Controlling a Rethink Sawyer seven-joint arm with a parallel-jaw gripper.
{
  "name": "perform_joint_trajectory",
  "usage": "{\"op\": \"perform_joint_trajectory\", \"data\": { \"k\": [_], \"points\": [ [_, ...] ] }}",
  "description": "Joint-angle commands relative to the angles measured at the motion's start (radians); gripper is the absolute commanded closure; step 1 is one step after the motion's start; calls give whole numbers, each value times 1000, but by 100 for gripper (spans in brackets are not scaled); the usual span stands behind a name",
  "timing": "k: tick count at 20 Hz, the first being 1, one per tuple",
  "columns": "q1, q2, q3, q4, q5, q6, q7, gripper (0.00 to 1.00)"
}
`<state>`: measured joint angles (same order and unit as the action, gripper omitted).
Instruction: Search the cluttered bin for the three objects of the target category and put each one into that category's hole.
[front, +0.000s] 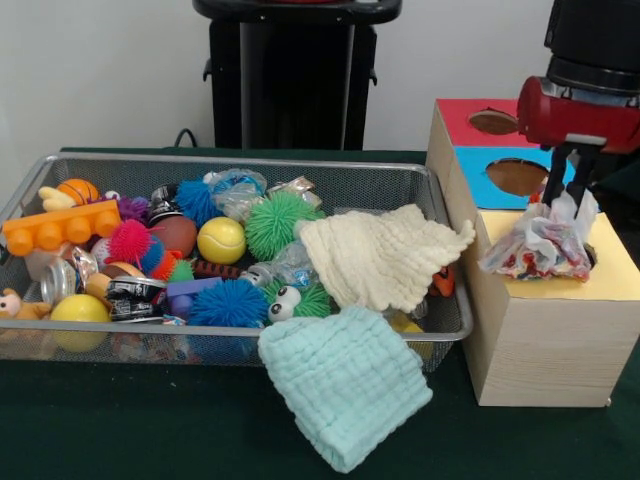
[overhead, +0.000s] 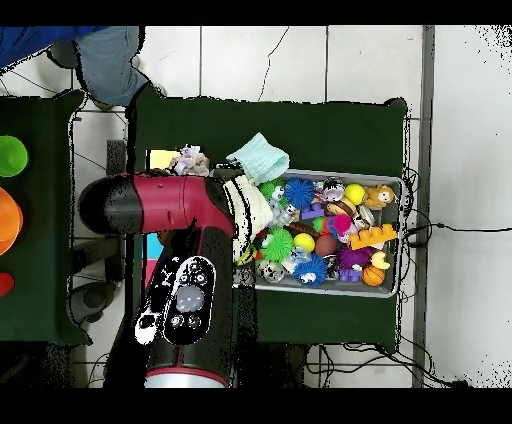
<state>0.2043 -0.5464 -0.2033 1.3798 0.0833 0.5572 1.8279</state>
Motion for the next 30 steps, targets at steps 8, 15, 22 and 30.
{"op": "perform_joint_trajectory", "data": {
  "k": [8,15,22,30],
  "points": [
    [-18,105,28,79,20,-107,221,100],
    [-6,113,24,58,36,-76,230,100],
    [-24,144,38,71,29,-146,220,100],
    [-12,170,31,57,35,-170,231,100]
  ]
}}
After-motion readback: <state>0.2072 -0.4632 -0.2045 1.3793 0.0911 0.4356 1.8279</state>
